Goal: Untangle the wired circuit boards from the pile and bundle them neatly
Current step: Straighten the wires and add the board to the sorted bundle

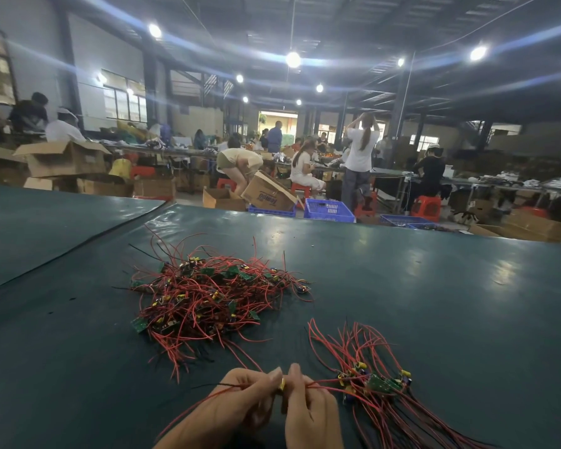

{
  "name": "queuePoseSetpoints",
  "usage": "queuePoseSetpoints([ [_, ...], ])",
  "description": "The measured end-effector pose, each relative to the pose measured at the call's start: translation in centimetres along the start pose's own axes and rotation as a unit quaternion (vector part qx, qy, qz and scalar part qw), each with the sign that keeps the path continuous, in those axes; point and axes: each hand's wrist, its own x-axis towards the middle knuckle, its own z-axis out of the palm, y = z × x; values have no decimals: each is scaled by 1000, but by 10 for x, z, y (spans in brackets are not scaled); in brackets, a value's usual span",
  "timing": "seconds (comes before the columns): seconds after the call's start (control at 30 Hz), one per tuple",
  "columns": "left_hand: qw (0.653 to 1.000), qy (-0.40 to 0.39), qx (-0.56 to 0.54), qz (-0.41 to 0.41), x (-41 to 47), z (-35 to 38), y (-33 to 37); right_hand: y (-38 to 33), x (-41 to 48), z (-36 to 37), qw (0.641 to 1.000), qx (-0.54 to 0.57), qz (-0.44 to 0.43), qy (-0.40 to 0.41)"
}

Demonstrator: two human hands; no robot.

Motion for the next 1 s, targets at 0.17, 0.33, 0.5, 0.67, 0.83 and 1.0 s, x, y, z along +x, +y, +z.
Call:
queuePoseSetpoints([
  [0.17, 998, 29, -45, -31, -1, 1, -1, -3, 8, -7, 997, 49, 50, 26],
  [0.33, 966, 178, 162, 92, -1, -2, -6, 0, 14, -17, 964, 203, 160, 55],
  [0.5, 776, 335, 501, 186, -2, -29, -16, 4, 28, -28, 887, 381, 228, 124],
  [0.67, 716, 407, 561, 80, -4, -53, -18, 8, 33, -33, 850, 447, 238, 147],
  [0.83, 718, 337, 604, -73, -2, -62, -23, 5, 31, -31, 853, 446, 222, 155],
  [1.0, 697, 344, 627, -57, -4, -63, -27, 5, 31, -30, 857, 441, 218, 149],
])
